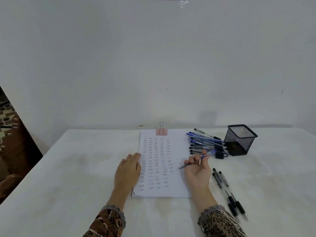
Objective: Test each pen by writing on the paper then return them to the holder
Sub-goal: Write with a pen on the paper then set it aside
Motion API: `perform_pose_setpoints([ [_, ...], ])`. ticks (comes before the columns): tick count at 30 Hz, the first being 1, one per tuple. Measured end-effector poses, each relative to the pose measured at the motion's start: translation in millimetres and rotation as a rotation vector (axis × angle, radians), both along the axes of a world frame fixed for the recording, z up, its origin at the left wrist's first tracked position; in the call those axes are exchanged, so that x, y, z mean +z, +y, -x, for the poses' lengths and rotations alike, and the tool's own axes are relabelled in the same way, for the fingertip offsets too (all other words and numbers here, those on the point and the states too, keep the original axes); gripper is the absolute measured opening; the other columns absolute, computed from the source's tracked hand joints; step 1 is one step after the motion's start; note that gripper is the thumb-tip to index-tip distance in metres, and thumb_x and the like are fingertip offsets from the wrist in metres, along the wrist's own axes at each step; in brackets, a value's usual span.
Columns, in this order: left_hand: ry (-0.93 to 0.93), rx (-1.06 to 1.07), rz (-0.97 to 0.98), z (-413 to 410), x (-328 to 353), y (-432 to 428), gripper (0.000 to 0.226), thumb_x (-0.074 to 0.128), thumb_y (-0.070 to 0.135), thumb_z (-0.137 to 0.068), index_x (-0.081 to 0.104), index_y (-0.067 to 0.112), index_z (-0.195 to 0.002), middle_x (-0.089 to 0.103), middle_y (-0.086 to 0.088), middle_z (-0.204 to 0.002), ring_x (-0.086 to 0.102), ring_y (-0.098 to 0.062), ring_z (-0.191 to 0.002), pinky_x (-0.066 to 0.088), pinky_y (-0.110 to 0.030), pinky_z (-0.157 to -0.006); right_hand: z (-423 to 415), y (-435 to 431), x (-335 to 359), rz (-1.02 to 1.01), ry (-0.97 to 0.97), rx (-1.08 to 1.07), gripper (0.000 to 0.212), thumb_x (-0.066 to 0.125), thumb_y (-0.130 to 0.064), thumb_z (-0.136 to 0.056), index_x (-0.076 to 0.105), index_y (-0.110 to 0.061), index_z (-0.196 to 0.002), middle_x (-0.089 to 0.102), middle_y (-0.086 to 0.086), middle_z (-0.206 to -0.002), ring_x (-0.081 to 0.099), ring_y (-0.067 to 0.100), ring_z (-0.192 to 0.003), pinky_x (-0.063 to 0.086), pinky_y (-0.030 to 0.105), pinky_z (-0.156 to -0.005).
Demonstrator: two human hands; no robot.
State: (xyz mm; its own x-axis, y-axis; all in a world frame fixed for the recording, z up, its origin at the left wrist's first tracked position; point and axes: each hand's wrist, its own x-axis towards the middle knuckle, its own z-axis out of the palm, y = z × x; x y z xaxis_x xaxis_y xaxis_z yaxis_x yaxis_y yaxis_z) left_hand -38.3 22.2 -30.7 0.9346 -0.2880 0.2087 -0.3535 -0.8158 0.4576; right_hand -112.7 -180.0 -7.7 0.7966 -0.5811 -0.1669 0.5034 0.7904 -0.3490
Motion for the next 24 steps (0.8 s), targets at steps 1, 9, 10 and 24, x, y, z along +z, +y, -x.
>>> perform_pose_setpoints([
  [1, -0.002, -0.001, -0.003, 0.0, 0.3, -0.2, 0.043, 0.027, 0.022, -0.099, 0.033, 0.022, -0.142, 0.032, 0.008, -0.149, 0.021, -0.011, -0.141, 0.014, -0.028, -0.116, 0.4, -0.3, -0.4, 0.005, 0.0, -0.011, 0.013, 0.049, -0.033, -0.085, 0.059, -0.029, -0.079, 0.042, -0.008, -0.057, 0.038, 0.012, -0.049, 0.026, 0.025, -0.061],
  [9, 0.007, 0.001, -0.007, -1.5, -1.2, 0.8, 0.043, 0.027, 0.021, -0.099, 0.033, 0.023, -0.142, 0.031, 0.008, -0.15, 0.02, -0.01, -0.141, 0.012, -0.027, -0.116, 25.9, -28.2, 26.0, 0.281, 0.181, 0.018, 0.015, 0.047, -0.028, -0.09, 0.06, -0.022, -0.092, 0.052, -0.008, -0.06, 0.038, 0.008, -0.042, 0.034, 0.021, -0.048],
  [10, 0.005, -0.001, -0.014, -2.0, -1.5, 0.6, 0.043, 0.027, 0.021, -0.099, 0.033, 0.022, -0.142, 0.031, 0.008, -0.15, 0.02, -0.011, -0.141, 0.012, -0.027, -0.116, 34.8, -37.4, 35.4, 0.443, 0.297, -0.009, 0.019, 0.043, -0.022, -0.095, 0.062, -0.018, -0.093, 0.055, -0.006, -0.064, 0.039, 0.008, -0.041, 0.034, 0.018, -0.044],
  [24, 0.003, -0.01, -0.018, -2.6, -1.7, 0.2, 0.043, 0.028, 0.021, -0.099, 0.034, 0.02, -0.142, 0.033, 0.005, -0.149, 0.022, -0.013, -0.141, 0.014, -0.03, -0.116, 72.9, -114.7, 14.4, 1.583, 1.492, 0.383, 0.009, 0.065, -0.021, -0.083, 0.062, -0.014, -0.087, 0.062, 0.007, -0.097, 0.052, 0.021, -0.085, 0.042, 0.027, -0.074],
])
